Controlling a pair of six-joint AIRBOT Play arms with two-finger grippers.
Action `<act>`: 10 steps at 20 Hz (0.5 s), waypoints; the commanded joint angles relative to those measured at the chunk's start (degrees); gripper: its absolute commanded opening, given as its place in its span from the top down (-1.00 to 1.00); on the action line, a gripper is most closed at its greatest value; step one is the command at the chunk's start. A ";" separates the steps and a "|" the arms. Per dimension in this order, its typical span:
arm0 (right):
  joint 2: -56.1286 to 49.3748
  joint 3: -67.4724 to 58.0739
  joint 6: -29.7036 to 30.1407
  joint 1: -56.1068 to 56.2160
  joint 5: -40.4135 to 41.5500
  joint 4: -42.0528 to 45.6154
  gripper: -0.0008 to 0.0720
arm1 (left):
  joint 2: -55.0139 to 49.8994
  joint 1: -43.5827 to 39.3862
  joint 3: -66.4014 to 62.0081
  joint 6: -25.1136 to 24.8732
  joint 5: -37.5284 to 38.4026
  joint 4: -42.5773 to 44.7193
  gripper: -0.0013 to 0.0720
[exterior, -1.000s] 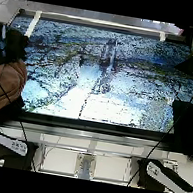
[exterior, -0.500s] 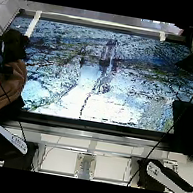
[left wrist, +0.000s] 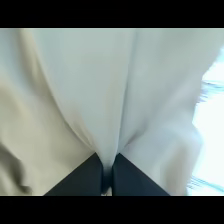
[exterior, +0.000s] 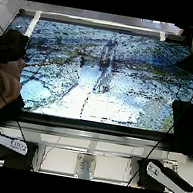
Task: Fold the clothes and pants, and hang the long-sleeved shirts on hangers.
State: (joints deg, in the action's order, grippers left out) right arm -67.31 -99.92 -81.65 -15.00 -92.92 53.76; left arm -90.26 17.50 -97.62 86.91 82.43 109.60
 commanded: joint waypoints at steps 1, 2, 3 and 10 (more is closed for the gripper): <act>0.02 -0.04 0.37 0.02 -2.97 4.46 0.89 | 13.33 -7.28 -0.04 -4.46 -3.67 -23.56 0.95; 0.02 -0.04 0.55 0.02 -4.39 7.85 0.89 | 16.13 -10.40 -0.04 -6.08 -5.22 -31.19 0.94; 0.02 -0.04 1.75 0.02 -5.64 11.21 0.89 | 18.29 -14.29 -0.04 -7.48 -6.73 -38.23 0.95; 0.00 -0.04 7.85 -0.02 -4.15 22.67 0.89 | 11.78 -49.59 0.00 -9.14 -12.07 -45.88 0.94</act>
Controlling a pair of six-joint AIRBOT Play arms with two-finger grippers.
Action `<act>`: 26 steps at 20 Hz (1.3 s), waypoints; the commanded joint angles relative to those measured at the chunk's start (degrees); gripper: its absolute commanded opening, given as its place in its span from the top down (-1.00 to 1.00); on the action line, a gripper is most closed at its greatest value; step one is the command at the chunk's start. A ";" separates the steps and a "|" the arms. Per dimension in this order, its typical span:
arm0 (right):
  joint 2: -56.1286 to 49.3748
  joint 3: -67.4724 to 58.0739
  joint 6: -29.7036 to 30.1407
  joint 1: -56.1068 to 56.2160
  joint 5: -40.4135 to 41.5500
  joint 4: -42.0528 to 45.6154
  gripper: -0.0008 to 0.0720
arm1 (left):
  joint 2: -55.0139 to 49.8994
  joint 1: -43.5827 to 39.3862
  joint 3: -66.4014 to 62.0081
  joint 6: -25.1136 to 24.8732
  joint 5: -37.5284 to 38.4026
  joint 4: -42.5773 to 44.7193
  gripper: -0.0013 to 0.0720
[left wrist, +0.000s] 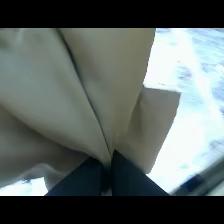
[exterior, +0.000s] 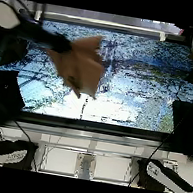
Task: Fold the clothes and pants, and hang the long-sleeved shirts on hangers.
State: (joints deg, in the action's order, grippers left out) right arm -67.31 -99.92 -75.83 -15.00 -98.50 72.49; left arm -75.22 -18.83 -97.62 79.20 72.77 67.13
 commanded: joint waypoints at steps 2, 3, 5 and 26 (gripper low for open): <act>-0.39 -0.04 1.95 -0.02 3.43 2.67 0.81 | -8.57 -19.98 0.00 -1.62 -3.06 4.46 -0.21; -1.05 0.04 1.95 -0.02 3.43 2.40 0.61 | -10.54 -21.90 0.00 -0.09 -2.86 10.69 -0.91; -2.71 0.15 1.95 -0.02 3.45 2.56 0.52 | -11.69 -22.69 0.00 6.62 0.50 25.22 -0.91; -9.16 37.62 3.54 -9.27 33.29 -4.22 -0.34 | -24.72 -16.63 20.26 -5.01 -34.10 -28.24 -0.96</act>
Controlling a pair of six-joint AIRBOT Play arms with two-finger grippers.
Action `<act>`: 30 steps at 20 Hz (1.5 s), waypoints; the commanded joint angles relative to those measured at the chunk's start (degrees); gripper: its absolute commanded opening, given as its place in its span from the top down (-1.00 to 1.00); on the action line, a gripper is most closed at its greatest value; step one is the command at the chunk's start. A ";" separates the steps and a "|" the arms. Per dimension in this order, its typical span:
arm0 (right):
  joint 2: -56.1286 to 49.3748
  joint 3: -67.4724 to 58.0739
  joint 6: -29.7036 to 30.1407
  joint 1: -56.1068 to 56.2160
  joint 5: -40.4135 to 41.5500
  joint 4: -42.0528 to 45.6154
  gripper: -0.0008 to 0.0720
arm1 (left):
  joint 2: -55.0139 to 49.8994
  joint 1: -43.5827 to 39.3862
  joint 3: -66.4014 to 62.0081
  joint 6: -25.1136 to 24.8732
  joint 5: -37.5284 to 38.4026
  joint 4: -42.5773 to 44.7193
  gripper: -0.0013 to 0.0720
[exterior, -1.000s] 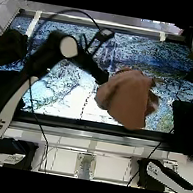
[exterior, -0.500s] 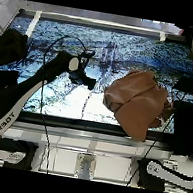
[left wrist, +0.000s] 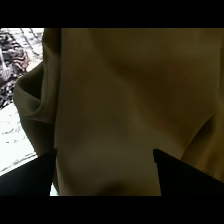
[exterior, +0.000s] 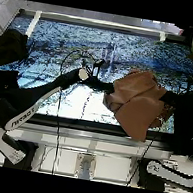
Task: Fold the clothes and pants, and hang the long-sleeved shirts on hangers.
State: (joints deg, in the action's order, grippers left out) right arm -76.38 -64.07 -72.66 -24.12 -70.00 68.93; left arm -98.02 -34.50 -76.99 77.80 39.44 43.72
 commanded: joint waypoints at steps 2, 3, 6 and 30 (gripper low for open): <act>0.11 1.42 0.33 -0.44 4.92 3.91 -0.34 | -1.90 -3.23 -1.31 -7.58 2.45 -5.27 -0.96; 0.26 1.09 0.33 -1.09 4.70 5.29 -0.34 | -1.90 -5.07 -2.38 -12.00 4.46 -5.22 -0.96; 1.95 0.22 0.35 -5.84 3.41 5.33 -0.34 | -2.01 -11.54 -4.39 -16.52 5.18 -1.11 -0.96; 1.16 11.78 5.16 -15.54 6.84 -11.63 -0.34 | 12.15 10.45 -8.79 2.78 18.21 30.01 0.95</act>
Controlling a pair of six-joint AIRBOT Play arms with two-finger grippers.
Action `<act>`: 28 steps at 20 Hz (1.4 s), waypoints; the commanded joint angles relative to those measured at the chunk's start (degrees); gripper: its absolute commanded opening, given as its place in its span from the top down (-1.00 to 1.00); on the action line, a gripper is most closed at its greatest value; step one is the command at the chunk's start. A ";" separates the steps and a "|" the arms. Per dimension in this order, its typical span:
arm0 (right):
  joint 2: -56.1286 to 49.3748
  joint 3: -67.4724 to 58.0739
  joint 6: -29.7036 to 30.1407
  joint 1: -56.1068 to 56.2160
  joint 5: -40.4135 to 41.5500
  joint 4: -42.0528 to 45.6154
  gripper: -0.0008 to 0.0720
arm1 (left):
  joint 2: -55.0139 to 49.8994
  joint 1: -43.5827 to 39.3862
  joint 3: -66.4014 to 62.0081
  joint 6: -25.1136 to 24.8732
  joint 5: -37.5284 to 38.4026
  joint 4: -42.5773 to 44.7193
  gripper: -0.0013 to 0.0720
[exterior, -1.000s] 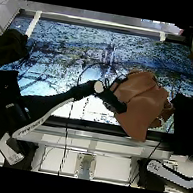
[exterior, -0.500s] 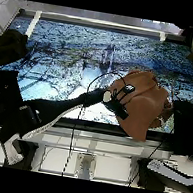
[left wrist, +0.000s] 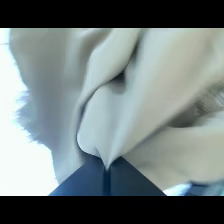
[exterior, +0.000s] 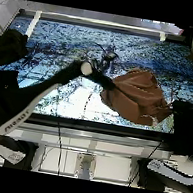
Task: Fold the clothes and pants, and hang the long-sleeved shirts on hangers.
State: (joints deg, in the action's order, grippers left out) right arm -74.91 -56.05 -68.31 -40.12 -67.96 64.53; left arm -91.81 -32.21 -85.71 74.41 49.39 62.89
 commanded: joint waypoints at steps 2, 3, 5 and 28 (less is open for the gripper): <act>-2.19 6.78 2.27 3.72 7.67 -10.80 -0.34 | 8.94 12.07 -0.07 6.16 14.32 13.42 0.94; -3.39 7.67 2.21 5.92 9.20 -10.97 -0.34 | 9.99 13.31 -0.04 6.16 16.85 14.14 0.94; -6.60 8.33 1.95 11.10 12.35 -11.80 -0.34 | 11.30 14.80 -0.04 6.16 21.05 14.91 0.94; -2.08 -25.70 -0.70 16.92 -2.58 -3.13 0.90 | 17.94 23.58 0.22 7.37 32.79 48.81 0.94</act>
State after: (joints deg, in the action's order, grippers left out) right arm -76.84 -76.75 -67.77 -24.01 -70.89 59.79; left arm -74.43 -10.39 -85.47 82.15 79.88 108.73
